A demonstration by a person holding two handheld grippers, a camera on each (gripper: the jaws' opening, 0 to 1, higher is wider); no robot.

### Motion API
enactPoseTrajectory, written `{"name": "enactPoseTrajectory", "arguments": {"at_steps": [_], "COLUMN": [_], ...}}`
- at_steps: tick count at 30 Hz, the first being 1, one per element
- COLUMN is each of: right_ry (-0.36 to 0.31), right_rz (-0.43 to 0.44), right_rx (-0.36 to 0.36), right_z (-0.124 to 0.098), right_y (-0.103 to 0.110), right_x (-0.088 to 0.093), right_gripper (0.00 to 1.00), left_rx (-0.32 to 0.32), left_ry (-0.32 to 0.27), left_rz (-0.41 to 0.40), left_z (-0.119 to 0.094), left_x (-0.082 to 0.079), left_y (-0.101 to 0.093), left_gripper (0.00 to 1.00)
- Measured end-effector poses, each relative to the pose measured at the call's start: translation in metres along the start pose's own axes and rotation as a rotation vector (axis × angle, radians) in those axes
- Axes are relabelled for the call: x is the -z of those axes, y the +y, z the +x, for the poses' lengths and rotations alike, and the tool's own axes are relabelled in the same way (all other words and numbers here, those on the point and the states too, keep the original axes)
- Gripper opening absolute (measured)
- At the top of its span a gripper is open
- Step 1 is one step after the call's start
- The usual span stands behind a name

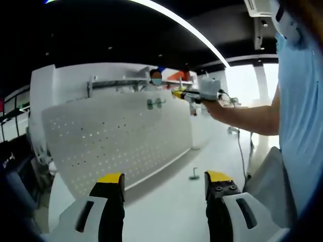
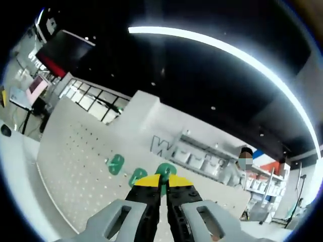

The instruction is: Insert the hook assembly into the mounting plate slot until the hook locks in place.

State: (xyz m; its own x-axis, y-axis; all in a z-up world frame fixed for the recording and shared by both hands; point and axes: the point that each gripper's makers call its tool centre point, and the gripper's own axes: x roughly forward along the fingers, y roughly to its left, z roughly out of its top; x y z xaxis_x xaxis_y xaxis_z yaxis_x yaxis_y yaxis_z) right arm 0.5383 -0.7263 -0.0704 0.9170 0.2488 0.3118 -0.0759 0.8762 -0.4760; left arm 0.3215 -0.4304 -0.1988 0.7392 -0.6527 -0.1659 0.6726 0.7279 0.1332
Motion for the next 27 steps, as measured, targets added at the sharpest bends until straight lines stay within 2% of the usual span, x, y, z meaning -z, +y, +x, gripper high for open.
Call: {"name": "enactPoseTrajectory", "arguments": {"at_steps": [11, 15, 27], "right_ry": [-0.019, -0.006, 0.013], "right_rz": [-0.066, -0.025, -0.012], "right_rx": [0.015, 0.037, 0.050], "right_z": [0.011, 0.017, 0.028], "right_y": [-0.001, -0.005, -0.007], "right_x": [0.010, 0.019, 0.030], "right_gripper": [0.01, 0.01, 0.01], "left_rx": [-0.025, -0.018, -0.009], "left_ry": [0.004, 0.014, 0.023], "left_rz": [-0.006, -0.006, -0.014], "left_z": [-0.003, -0.001, 0.005], "left_x": [-0.001, 0.001, 0.005], "left_y": [0.012, 0.012, 0.014], "left_gripper": [0.66, 0.66, 0.65]}}
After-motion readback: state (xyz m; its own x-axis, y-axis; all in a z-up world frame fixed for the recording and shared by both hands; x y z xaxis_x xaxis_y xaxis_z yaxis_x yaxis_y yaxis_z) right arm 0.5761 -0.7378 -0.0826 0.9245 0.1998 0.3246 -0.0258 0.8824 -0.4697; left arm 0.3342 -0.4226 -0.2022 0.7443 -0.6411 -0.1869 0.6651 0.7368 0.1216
